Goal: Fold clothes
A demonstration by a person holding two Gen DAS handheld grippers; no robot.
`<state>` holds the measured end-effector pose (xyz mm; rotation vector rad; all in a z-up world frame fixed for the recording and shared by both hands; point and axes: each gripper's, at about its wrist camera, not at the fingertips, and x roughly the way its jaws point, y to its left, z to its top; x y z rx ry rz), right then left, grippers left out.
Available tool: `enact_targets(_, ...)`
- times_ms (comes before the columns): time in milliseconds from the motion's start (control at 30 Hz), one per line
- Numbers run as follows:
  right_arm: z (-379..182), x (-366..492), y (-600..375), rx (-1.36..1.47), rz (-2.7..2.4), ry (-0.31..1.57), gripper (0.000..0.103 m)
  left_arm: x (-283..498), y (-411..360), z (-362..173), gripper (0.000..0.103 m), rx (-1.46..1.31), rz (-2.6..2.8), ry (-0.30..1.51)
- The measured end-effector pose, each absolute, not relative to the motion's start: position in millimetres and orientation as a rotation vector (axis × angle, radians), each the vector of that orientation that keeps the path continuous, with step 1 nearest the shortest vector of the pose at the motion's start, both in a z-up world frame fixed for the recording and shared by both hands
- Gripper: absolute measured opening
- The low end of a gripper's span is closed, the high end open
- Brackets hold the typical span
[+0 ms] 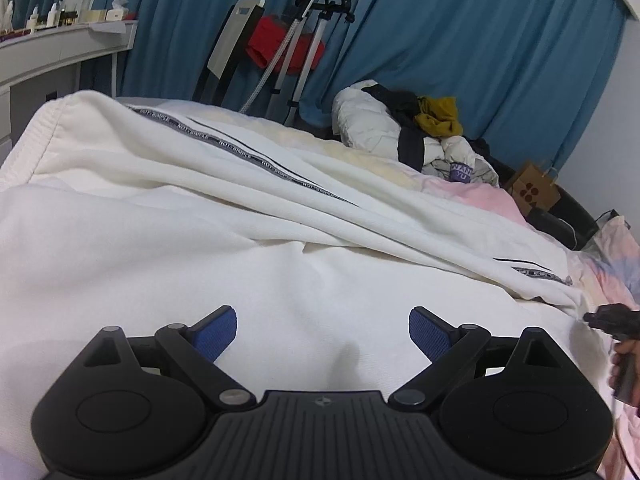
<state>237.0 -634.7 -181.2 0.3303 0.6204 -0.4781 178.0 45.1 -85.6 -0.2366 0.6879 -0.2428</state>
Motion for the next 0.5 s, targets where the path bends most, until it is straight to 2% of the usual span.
enact_targets(100,-164,208,-616,0.361,-0.435,0.614,0.043,171,42,-80,0.095,-0.207,-0.235,0.687)
enact_targets(367,-121,135,-530,0.334,-0.205,0.605,0.043,128,47,-46,0.095,-0.162,-0.243,0.619)
enact_targets(500,-103,111,-494,0.388,-0.118,0.564,0.043,115,56,-38,0.095,-0.187,-0.235,0.639)
